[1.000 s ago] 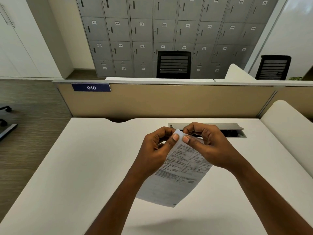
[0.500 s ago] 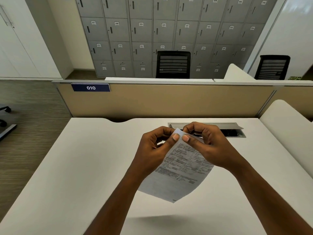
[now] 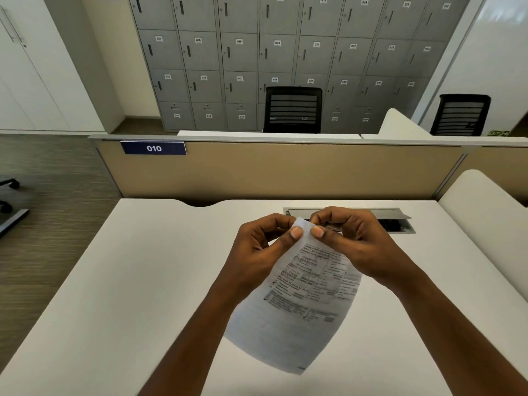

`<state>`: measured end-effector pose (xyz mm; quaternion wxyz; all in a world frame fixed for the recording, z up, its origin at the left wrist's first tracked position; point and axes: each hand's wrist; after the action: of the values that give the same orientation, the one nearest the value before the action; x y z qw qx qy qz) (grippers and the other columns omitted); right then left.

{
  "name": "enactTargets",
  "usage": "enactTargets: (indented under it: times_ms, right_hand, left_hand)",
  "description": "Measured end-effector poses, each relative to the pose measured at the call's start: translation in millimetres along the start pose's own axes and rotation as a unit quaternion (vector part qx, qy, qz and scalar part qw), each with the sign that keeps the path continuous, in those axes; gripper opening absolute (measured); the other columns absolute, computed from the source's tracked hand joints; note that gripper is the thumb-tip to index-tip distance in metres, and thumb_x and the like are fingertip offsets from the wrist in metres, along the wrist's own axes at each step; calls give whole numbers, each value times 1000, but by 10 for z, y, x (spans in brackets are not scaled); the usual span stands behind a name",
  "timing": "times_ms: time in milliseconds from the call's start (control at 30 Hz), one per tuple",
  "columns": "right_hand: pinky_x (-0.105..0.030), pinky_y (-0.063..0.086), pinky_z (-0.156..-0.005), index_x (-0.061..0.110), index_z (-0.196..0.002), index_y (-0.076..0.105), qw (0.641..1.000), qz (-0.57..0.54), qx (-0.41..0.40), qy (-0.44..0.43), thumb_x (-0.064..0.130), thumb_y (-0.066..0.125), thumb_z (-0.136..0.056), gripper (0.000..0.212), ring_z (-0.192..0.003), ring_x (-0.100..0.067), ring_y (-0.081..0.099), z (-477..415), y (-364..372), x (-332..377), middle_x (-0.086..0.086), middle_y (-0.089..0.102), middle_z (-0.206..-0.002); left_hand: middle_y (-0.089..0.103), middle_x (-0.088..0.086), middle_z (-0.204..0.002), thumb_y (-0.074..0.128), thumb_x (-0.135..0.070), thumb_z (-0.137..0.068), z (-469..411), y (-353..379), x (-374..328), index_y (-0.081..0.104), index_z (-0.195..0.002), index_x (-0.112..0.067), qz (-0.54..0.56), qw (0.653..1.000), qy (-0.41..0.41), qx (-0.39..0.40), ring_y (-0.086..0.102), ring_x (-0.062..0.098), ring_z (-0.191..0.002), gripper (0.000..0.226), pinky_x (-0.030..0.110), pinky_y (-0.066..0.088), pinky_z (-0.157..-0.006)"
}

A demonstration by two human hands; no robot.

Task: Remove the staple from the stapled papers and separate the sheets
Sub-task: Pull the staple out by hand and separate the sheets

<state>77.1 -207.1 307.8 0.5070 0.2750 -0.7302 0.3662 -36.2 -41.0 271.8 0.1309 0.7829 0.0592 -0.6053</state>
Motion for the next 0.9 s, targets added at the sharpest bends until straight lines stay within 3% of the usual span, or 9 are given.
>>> enactTargets:
  times_ms: [267,433,567,633,733,800,900]
  right_hand:
    - [-28,53,-70,9,-92,72,999,33,-9,-13,18,64,-95,12,-85,-25,68,-9,15,-39,-6,70,-89]
    - [-28,55,-67,11,-93,72,997,65,-42,-26,17,64,-95,10,-84,-23,70,-8,6,-71,-1,70,-87]
    - [-24,56,-69,13,-97,72,986,127,-90,-52,18,67,-94,8,-87,-19,70,-4,45,-92,4,72,-89]
    - [-24,56,-74,13,-101,70,956,233,-138,-110,21,70,-93,11,-88,-13,68,9,86,-99,5,71,-94]
    - [-39,48,-88,12,-101,71,855,426,-198,-222,23,72,-88,17,-95,-17,62,39,110,-126,-1,69,-100]
    - [-47,41,-91,11,-96,74,799,497,-204,-270,23,73,-88,15,-95,-22,62,55,115,-119,-5,70,-99]
    - [-49,34,-94,12,-92,75,749,563,-196,-290,26,67,-93,16,-93,-24,65,55,147,-108,-6,71,-97]
  left_hand:
    - [75,14,-101,65,-24,-94,-18,-27,14,74,-106,-11,-19,1000,3,20,74,31,-93,19,36,62,-73]
    - [76,13,-102,67,-26,-95,-36,-33,69,74,-107,-12,-38,999,0,11,73,34,-96,19,50,64,-79]
    - [77,9,-100,67,-27,-95,-38,-6,94,74,-108,-8,-58,998,6,-14,74,32,-94,24,44,64,-77]
    - [77,8,-98,67,-24,-95,-36,5,108,75,-107,-7,-72,997,16,-34,75,31,-93,22,45,64,-76]
    - [77,7,-97,67,-19,-97,-45,10,139,75,-107,-7,-101,993,26,-54,74,30,-93,17,50,64,-76]
    - [77,7,-97,67,-18,-98,-50,15,146,76,-107,-9,-116,991,38,-62,74,30,-92,16,52,63,-75]
    - [77,3,-96,68,-19,-97,-52,30,160,76,-108,-11,-140,986,54,-76,74,27,-91,15,49,63,-74]
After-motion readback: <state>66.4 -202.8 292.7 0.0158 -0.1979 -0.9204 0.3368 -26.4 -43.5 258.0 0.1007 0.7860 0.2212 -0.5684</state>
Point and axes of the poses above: each hand's wrist, its own z-axis away from the middle knuckle, its own y-axis out of the palm, x = y × z
